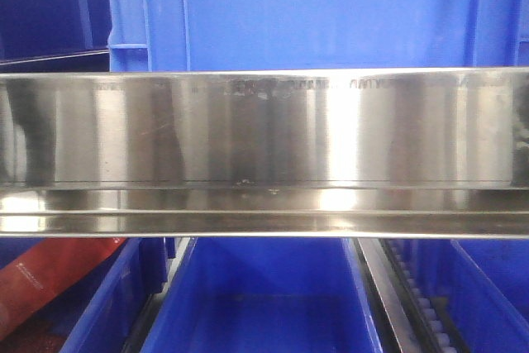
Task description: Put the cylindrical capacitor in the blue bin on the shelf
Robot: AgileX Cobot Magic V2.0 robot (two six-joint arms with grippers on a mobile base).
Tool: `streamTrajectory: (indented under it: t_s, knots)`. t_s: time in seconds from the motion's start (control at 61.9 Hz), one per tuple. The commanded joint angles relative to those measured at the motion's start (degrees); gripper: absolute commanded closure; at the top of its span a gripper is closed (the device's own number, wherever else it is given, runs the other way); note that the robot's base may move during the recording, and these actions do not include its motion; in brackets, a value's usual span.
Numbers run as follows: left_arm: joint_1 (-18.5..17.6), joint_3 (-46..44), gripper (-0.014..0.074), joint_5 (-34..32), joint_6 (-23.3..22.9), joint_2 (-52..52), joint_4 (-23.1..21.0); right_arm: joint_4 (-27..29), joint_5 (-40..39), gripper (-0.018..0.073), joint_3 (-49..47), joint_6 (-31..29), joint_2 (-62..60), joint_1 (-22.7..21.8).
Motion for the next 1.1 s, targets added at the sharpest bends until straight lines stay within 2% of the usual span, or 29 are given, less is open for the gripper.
streamTrajectory:
  t_s: [0.0, 0.178, 0.388, 0.614, 0.84, 1.082]
  knots:
    - [-0.4, 2.5, 0.0707, -0.2, 0.0, -2.6, -1.8, -0.5, -0.7, 0.0725, 0.4, -0.3, -2.9, 0.0]
    - [-0.4, 13.9, 0.0707, -1.0, 0.0, -9.2, -1.8, -0.5, -0.8, 0.0725, 9.2, -0.3, -11.0, 0.0]
    - [-0.4, 31.2, 0.0707, -7.2, 0.0, -21.0, -3.0, -0.5, -4.3, 0.0725, 25.0, -0.3, -25.5, 0.0]
    - [-0.4, 44.7, 0.0707, -7.6, 0.0, -34.9, -3.6, -0.5, -3.4, 0.0725, 37.4, -0.3, -40.7, 0.0]
    - [-0.4, 49.0, 0.0707, -7.4, 0.0, -43.0, -3.6, 0.1, -3.5, 0.0725, 41.4, -0.3, -48.8, 0.0]
    - [-0.4, 49.1, 0.0707, -7.8, 0.0, -44.7, -3.6, 0.1, -3.8, 0.0725, 41.4, -0.3, -49.2, 0.0]
